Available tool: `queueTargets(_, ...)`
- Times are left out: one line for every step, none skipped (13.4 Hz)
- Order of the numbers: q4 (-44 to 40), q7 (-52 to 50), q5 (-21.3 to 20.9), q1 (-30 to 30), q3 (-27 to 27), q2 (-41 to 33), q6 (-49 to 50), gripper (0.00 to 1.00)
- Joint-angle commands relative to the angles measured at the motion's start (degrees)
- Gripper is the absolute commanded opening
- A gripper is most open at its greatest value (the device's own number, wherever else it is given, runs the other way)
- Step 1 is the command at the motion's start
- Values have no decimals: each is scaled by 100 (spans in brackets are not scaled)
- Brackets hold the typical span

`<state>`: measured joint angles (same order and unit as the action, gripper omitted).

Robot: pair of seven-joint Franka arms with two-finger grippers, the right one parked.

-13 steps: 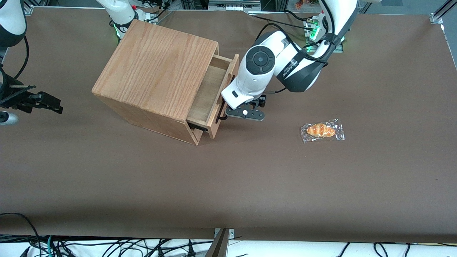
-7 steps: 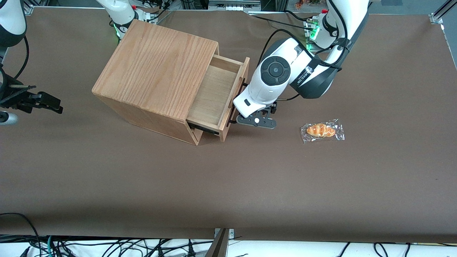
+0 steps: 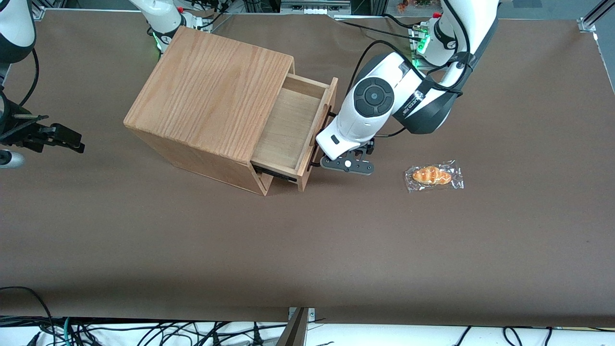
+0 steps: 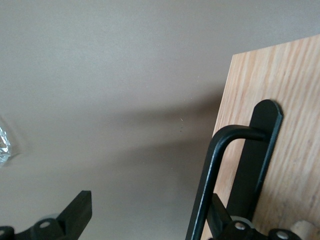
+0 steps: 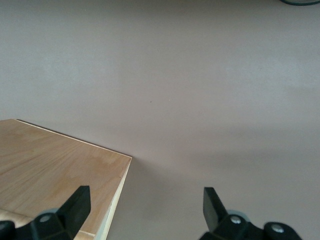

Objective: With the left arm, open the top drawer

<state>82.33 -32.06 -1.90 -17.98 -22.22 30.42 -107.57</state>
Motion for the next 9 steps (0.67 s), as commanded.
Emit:
queueTargets(-68,139,-179,146,60,-115,227,100)
queueTargets(-86,139,-179,155,60,-124,236,100)
queueTargets(-77,139,-179,155,69,-159,236,100)
queueTargets(-77,113,-179,155,60,-159,236,100)
queueTargets(-69,87,-179,146,69,-159,236,100)
queueTargets(-86,60,-161,146,60,-159,236,100)
queueTargets(-86,69,-161,146,60,-168,236,100)
queueTargets(-86,60,-161,146,60,-168,236,100)
queueTargets(-86,42,-161,137,51,-168,245,100)
